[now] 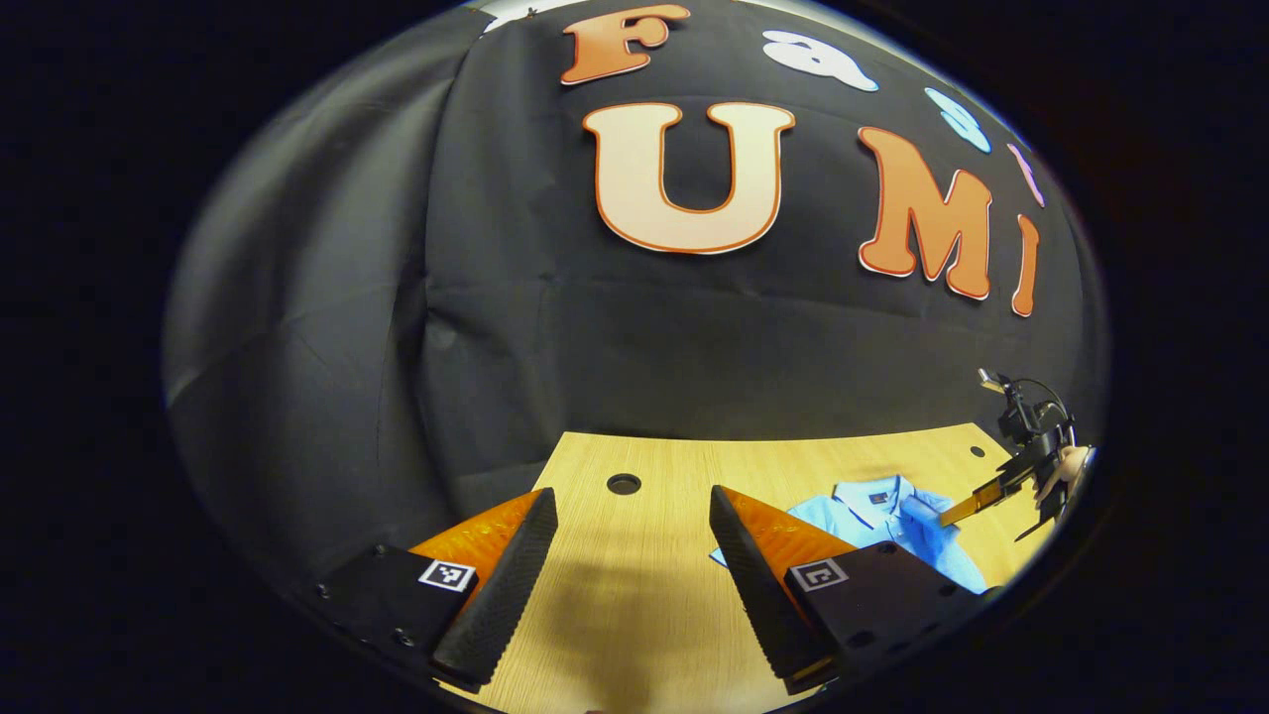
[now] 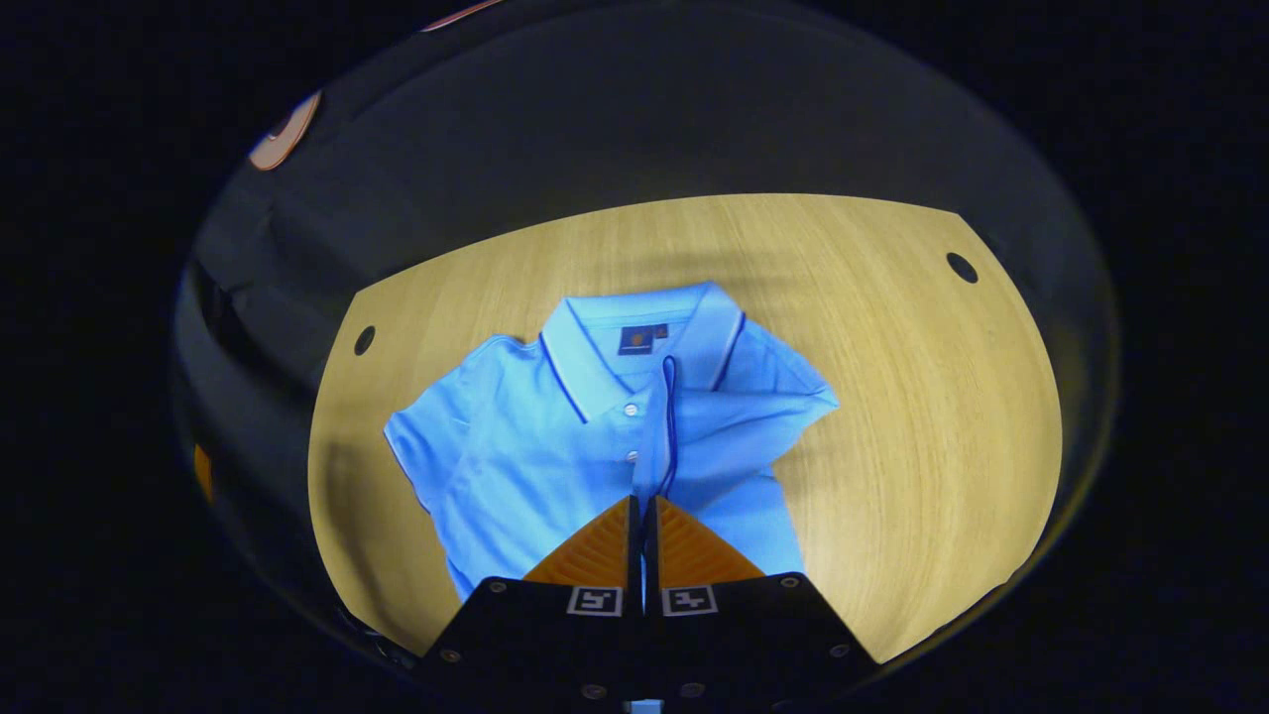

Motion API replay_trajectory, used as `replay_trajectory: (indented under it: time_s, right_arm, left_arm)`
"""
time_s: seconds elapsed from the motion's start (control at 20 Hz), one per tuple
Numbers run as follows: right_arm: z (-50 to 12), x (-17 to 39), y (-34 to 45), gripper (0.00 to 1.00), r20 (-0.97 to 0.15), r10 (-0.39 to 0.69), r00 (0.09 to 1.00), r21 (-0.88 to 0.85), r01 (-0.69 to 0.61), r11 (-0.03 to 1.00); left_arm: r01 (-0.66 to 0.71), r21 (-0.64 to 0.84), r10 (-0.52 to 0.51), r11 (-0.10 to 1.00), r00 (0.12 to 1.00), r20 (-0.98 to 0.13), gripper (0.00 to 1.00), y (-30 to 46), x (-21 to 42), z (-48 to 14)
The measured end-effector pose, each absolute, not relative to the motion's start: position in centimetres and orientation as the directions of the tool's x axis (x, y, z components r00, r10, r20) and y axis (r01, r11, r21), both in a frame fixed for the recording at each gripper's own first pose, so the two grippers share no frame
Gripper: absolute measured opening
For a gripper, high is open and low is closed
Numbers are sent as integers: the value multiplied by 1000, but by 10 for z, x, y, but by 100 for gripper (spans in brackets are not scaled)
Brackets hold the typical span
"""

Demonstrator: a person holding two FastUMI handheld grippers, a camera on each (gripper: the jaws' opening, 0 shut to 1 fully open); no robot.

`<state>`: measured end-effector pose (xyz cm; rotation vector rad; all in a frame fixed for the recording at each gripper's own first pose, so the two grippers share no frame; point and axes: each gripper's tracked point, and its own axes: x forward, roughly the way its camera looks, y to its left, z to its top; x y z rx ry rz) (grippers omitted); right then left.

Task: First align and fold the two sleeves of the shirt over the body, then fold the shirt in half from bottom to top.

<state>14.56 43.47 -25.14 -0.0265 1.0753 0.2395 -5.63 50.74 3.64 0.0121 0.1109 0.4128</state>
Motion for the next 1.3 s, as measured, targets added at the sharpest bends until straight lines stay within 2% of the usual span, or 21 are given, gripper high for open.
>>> replay_trajectory:
  time_s: [0.15, 0.3, 0.4, 0.45, 0.5, 0.55, 0.7, 0.75, 1.0, 1.2, 1.3]
  right_arm:
    - [-262, 134, 465, 1, -875, 225, 428, 123, -255, 959]
    - [-271, 132, 467, 1, -881, 201, 429, 100, -246, 964]
    - [-268, 132, 467, 4, -871, 210, 444, 103, -254, 962]
    - [-264, 131, 468, 12, -867, 221, 447, 114, -254, 960]
    - [-260, 132, 470, 14, -857, 235, 458, 124, -259, 958]
    - [-255, 134, 469, 41, -846, 242, 476, 126, -262, 957]
    - [-234, 143, 466, 92, -805, 256, 535, 131, -260, 957]
    - [-226, 145, 463, 99, -793, 259, 551, 135, -257, 957]
    - [-199, 158, 440, 99, -752, 265, 603, 149, -237, 960]
    - [-189, 155, 422, 99, -747, 295, 596, 191, -232, 954]
    - [-187, 151, 409, 99, -750, 302, 588, 205, -227, 952]
  left_arm:
    - [-400, 36, 402, 916, 908, -122, 100, 513, -56, 30]
    - [-392, 30, 392, 920, 909, -144, 100, 511, -49, 24]
    - [-379, 20, 377, 925, 912, -162, 100, 505, -41, 18]
    - [-374, 15, 370, 927, 912, -174, 100, 503, -36, 15]
    - [-368, 10, 363, 930, 913, -188, 100, 498, -31, 11]
    - [-361, 7, 355, 932, 912, -207, 100, 494, -25, 7]
    - [-354, 3, 339, 935, 893, -296, 100, 482, -5, -15]
    - [-347, 0, 328, 938, 885, -329, 100, 477, 3, -22]
    - [-332, -61, 255, 941, 819, -514, 100, 442, 50, -67]
    - [-352, -146, 174, 925, 732, -658, 100, 425, 84, -108]
    - [-376, -146, 167, 915, 682, -712, 100, 432, 90, -123]
